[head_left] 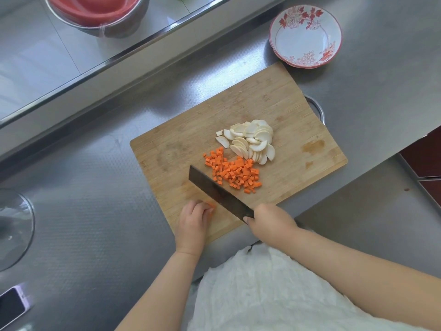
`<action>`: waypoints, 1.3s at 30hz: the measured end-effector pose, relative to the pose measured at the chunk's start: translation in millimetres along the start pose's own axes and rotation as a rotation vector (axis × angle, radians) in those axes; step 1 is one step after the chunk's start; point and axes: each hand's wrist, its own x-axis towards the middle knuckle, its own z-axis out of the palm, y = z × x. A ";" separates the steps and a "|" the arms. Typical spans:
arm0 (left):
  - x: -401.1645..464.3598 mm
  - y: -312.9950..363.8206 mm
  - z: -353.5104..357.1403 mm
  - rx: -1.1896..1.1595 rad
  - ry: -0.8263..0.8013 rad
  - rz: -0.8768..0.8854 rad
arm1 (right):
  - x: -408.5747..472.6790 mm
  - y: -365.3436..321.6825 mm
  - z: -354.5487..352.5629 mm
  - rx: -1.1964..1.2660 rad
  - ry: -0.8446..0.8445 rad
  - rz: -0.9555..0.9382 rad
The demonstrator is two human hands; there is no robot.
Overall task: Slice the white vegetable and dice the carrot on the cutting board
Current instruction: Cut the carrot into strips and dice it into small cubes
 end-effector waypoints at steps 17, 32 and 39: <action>-5.3 -1.3 -1.6 0.057 0.017 0.040 | -27.2 -13.4 -0.3 -0.326 -0.047 -0.100; -9.9 3.8 -4.7 0.041 0.009 0.026 | -11.1 0.5 8.8 0.001 0.026 -0.026; -10.5 1.4 -6.0 0.082 0.026 0.051 | -24.0 -3.1 12.7 -0.247 0.086 -0.203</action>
